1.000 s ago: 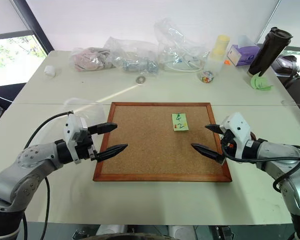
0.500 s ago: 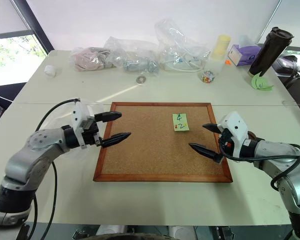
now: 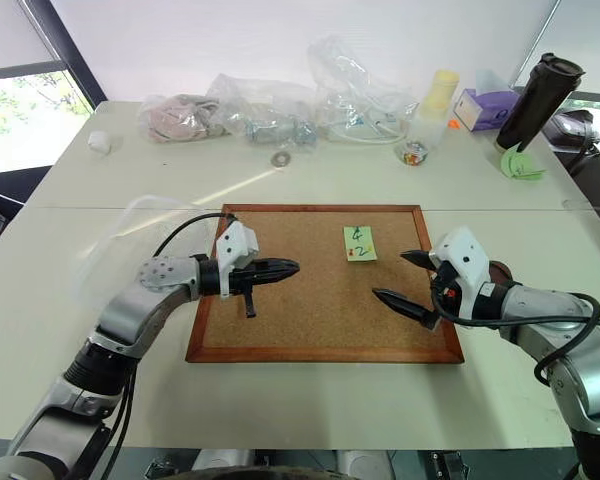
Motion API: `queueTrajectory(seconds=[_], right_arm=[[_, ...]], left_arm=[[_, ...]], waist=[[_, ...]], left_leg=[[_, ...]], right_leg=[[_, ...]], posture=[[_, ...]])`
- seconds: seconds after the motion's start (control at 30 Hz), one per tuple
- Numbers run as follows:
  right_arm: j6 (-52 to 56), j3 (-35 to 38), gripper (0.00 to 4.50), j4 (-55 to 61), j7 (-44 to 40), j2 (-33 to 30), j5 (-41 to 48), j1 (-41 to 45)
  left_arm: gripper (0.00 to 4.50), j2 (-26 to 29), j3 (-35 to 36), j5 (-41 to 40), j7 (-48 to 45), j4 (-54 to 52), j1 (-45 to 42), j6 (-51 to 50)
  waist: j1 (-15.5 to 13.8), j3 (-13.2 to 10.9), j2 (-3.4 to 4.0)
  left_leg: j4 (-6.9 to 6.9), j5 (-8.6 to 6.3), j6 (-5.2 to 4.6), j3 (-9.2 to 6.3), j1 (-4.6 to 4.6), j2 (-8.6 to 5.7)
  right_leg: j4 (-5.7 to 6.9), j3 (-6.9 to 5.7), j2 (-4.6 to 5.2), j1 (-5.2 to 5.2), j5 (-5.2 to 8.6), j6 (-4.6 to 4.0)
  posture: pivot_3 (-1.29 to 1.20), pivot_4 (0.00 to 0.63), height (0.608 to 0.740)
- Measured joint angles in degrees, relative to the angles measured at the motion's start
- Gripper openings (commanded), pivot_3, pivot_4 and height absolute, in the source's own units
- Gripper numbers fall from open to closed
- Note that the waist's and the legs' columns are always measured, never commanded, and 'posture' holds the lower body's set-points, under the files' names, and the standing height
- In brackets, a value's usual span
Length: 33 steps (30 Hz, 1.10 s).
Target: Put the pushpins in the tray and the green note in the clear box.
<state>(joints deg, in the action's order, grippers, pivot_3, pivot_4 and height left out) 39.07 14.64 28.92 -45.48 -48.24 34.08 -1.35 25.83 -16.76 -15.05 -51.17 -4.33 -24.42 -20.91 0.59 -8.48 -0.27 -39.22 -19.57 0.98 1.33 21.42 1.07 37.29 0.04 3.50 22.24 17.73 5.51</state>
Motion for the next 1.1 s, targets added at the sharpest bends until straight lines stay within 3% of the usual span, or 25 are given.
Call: queueTrajectory(seconds=[0.3,0.73,1.1], right_arm=[[-0.3,-0.4,4.5,0.1,1.4,1.1,-0.1,1.5],[1.8,-16.2,4.5,-20.4,12.4,12.9,-11.9,27.9],[1.8,-21.3,4.5,-33.4,14.0,18.0,-18.8,34.4]], left_arm=[[0.05,-0.2,-1.0,4.6,3.7,-0.3,4.1,0.0],[0.05,-0.8,-0.2,5.6,5.1,-1.3,6.9,1.6],[0.05,-0.9,-0.2,5.9,6.7,-3.7,9.0,1.1]], waist=[[0.0,0.0,0.0],[0.2,0.0,0.05],[0.3,0.0,0.05]], left_leg=[[0.0,0.02,0.03,-0.01,0.0,0.03],[0.01,0.17,0.3,-0.04,-0.07,-0.01],[0.01,0.17,0.31,-0.02,-0.04,-0.01]], right_leg=[[0.0,0.02,0.08,0.01,0.0,0.0],[0.14,0.16,0.06,0.12,0.0,0.0],[0.2,0.16,0.09,0.18,0.0,0.0]], posture=[[0.0,0.15,0.74],[0.0,0.15,0.74],[0.0,0.15,0.74]])
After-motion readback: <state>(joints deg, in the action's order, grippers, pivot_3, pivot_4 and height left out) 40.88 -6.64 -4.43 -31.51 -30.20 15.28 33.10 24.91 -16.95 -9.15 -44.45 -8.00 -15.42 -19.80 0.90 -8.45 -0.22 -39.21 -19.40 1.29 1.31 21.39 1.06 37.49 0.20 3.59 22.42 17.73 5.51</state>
